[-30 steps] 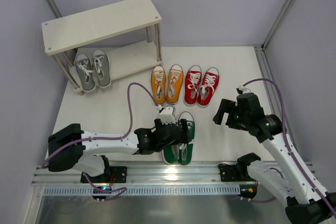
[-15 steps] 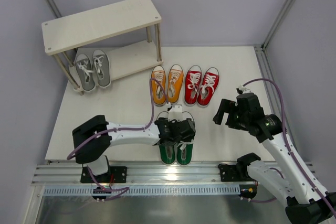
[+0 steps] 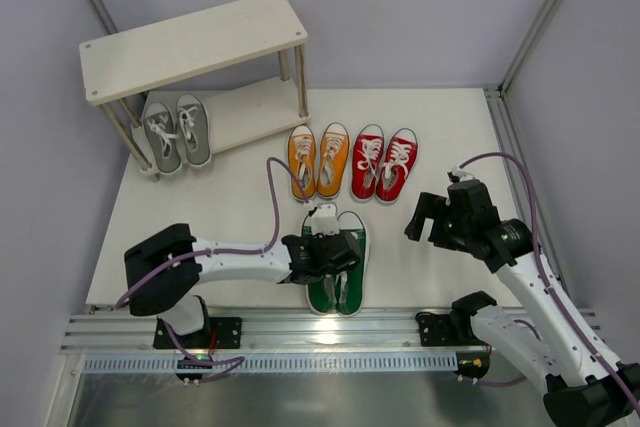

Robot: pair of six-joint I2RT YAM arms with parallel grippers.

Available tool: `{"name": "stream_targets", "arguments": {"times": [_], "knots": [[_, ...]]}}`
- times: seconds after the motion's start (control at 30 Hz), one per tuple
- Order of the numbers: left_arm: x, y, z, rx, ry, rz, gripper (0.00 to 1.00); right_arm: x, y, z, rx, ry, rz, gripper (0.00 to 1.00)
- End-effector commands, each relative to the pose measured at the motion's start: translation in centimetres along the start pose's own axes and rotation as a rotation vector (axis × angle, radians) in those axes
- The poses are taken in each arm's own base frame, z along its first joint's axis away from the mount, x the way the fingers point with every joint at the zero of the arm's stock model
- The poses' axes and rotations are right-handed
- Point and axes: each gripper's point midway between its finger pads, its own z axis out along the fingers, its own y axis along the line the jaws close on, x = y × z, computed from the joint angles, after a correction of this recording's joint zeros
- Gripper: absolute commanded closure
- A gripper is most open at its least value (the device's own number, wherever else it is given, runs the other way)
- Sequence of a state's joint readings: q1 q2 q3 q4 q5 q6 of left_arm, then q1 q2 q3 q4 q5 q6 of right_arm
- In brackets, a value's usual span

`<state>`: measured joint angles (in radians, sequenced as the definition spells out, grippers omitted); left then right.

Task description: Place and organize the shoes onto the shoe shelf

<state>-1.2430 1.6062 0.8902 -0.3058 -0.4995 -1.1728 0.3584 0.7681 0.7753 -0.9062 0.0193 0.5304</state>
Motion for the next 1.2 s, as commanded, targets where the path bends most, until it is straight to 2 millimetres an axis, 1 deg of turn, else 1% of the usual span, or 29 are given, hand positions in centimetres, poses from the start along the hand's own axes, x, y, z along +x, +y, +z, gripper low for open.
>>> {"name": "stream_targets", "arguments": {"times": [0.0, 0.03, 0.13, 0.17, 0.23, 0.27, 0.3, 0.37, 0.4, 0.47, 0.5, 0.57, 0.6, 0.63, 0.67, 0.7, 0.73, 0.77, 0.8, 0.83, 0.87, 0.9, 0.93, 0.97, 1.0, 1.03, 1.07, 1.1, 1.17], "knots": [[5.6, 5.6, 1.1, -0.151, 0.193, 0.147, 1.00, -1.0, 0.9, -0.3, -0.037, -0.042, 0.011, 0.02], [5.3, 5.5, 0.9, -0.147, 0.188, 0.144, 1.00, -1.1, 1.0, -0.5, -0.041, -0.046, 0.011, 0.02], [3.7, 5.1, -0.3, -0.135, 0.142, 0.136, 1.00, -0.8, 0.7, -0.5, -0.036, -0.043, 0.009, 0.02], [2.5, 4.2, -1.4, -0.105, 0.108, 0.128, 1.00, -0.8, 0.7, -0.6, -0.037, -0.042, 0.008, 0.02], [0.9, 4.4, -2.8, -0.119, 0.046, 0.141, 1.00, -0.8, 0.7, -0.7, -0.036, -0.046, 0.008, 0.02], [-0.3, 3.5, -4.2, -0.083, 0.011, 0.126, 1.00, -0.9, 0.8, -0.7, -0.036, -0.046, 0.005, 0.02], [-1.1, 4.4, -4.8, -0.116, -0.016, 0.138, 1.00, -1.0, 0.8, -0.8, -0.038, -0.050, 0.007, 0.02], [-2.3, 4.5, -6.3, -0.114, -0.051, 0.114, 1.00, -1.0, 0.8, -0.8, -0.035, -0.043, 0.002, 0.02], [-3.5, 5.0, -7.6, -0.114, -0.084, 0.101, 1.00, -1.1, 0.8, -0.9, -0.035, -0.045, -0.001, 0.02], [-4.7, 5.5, -8.7, -0.110, -0.120, 0.091, 1.00, -1.2, 0.9, -0.9, -0.038, -0.045, -0.004, 0.02], [-5.8, 5.6, -9.9, -0.089, -0.156, 0.071, 1.00, -1.2, 1.0, -0.9, -0.037, -0.044, -0.009, 0.02], [-8.0, 6.6, -10.9, -0.112, -0.247, 0.097, 1.00, -1.4, 1.0, -0.9, -0.036, -0.041, -0.012, 0.02], [-9.5, 7.3, -11.3, -0.128, -0.286, 0.088, 1.00, -1.3, 1.0, -0.8, -0.033, -0.037, -0.012, 0.02], [-10.9, 7.2, -11.3, -0.128, -0.321, 0.077, 1.00, -1.4, 1.1, -0.8, -0.036, -0.039, -0.015, 0.02], [-11.9, 7.5, -11.3, -0.142, -0.331, 0.136, 1.00, -1.6, 1.2, -0.8, -0.036, -0.041, -0.017, 0.02], [-13.0, 7.8, -11.0, -0.151, -0.350, 0.136, 1.00, -1.6, 1.2, -0.7, -0.033, -0.034, -0.018, 0.02], [-15.1, 8.1, -10.3, -0.154, -0.386, 0.089, 1.00, -1.7, 1.2, -0.6, -0.029, -0.033, -0.020, 0.02], [-16.5, 8.4, -9.8, -0.153, -0.401, 0.088, 1.00, -1.7, 1.9, -0.9, -0.059, -0.020, -0.022, 0.02], [-17.8, 8.9, -9.4, -0.163, -0.413, 0.125, 1.00, -1.8, 1.9, -0.9, -0.061, -0.019, -0.027, 0.02], [-20.1, 11.1, -8.6, -0.214, -0.436, 0.093, 1.00, -1.9, 2.0, -1.0, -0.058, -0.017, -0.030, 0.02], [-22.0, 9.8, -8.2, -0.140, -0.473, 0.066, 1.00, -2.3, 2.1, -1.2, -0.055, -0.028, -0.031, 0.02], [-23.4, 10.3, -8.0, -0.150, -0.490, 0.100, 1.00, -2.6, 2.1, -1.3, -0.055, -0.033, -0.038, 0.02], [-25.5, 10.2, -8.3, -0.139, -0.530, 0.090, 1.00, -2.6, 2.1, -1.3, -0.050, -0.031, -0.039, 0.02], [-27.5, 10.7, -7.4, -0.150, -0.557, 0.077, 1.00, -3.0, 2.3, -1.5, -0.054, -0.038, -0.041, 0.02], [-28.9, 11.0, -7.1, -0.159, -0.577, 0.086, 1.00, -3.1, 2.3, -1.5, -0.055, -0.039, -0.045, 0.02], [-30.8, 10.9, -7.3, -0.164, -0.611, 0.105, 1.00, -3.2, 2.4, -1.5, -0.054, -0.038, -0.046, 0.02], [-32.0, 12.2, -5.9, -0.197, -0.611, 0.098, 1.00, -3.3, 2.5, -1.4, -0.050, -0.031, -0.046, 0.02], [-33.4, 11.4, -5.3, -0.154, -0.629, 0.098, 1.00, -3.4, 2.5, -1.3, -0.050, -0.031, -0.048, 0.02], [-36.4, 11.3, -4.9, -0.139, -0.675, 0.091, 1.00, -3.7, 2.7, -1.1, -0.044, -0.021, -0.057, 0.02]]}}
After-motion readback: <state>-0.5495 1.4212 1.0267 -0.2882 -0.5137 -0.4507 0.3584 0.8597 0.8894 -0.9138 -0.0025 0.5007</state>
